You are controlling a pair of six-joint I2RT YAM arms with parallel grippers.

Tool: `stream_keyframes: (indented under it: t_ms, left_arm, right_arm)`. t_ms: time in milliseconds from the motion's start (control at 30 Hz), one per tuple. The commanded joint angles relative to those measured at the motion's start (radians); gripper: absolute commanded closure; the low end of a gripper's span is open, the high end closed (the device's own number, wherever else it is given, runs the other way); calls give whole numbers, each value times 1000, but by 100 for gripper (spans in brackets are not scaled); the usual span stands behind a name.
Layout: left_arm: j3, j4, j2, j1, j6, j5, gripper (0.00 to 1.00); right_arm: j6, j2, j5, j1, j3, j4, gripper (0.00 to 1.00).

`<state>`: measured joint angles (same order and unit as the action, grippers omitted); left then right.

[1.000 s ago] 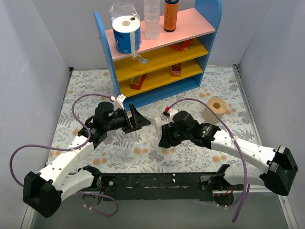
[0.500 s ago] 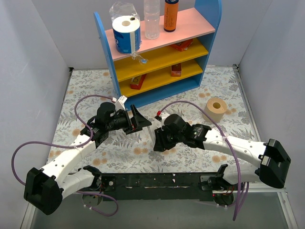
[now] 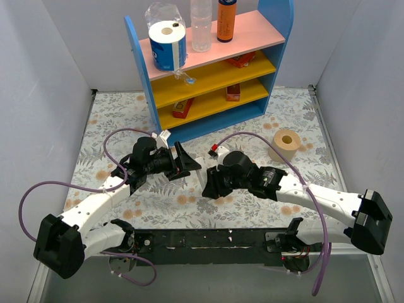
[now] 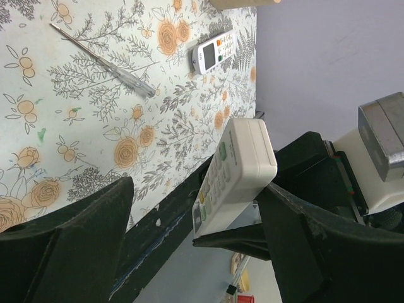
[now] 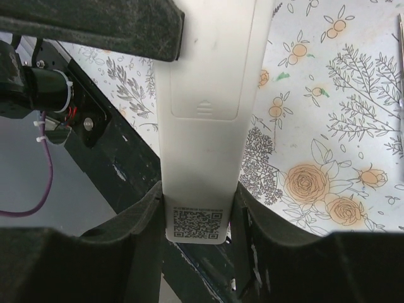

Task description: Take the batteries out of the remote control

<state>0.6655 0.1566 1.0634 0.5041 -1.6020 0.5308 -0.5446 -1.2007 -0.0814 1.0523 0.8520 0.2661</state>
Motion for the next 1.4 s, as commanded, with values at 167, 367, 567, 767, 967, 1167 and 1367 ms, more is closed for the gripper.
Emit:
stream_keyframes:
  t_ms: [167,367,567,767,967,1167,1367]
  left_arm:
    - [-66,-67,-2,10,-42,3,26]
    - [-116,-149,-54,10,-70,78,17]
    - [-181,-149,-178,13,-73,78,14]
    - [-193,-150,-203,13,-95,61,13]
    - [-162,-242,-106,40,-104,60,18]
    - [-127,-275,-30,111,-111,17,21]
    - [-109,-270,33,181,-110,-52,31]
  right_arm:
    - [5,66,22,3,-24,-70,99]
    - [-115,35,107,3,-19,-25,99]
    - [-267,38,158,0,10,12,99]
    - [-270,35,91,0,-36,-73,99]
    - [-298,75,34,3,-91,-182,99]
    - [-295,66,35,2,-99,-188,99]
    - [-287,49,23,2,-88,-197,99]
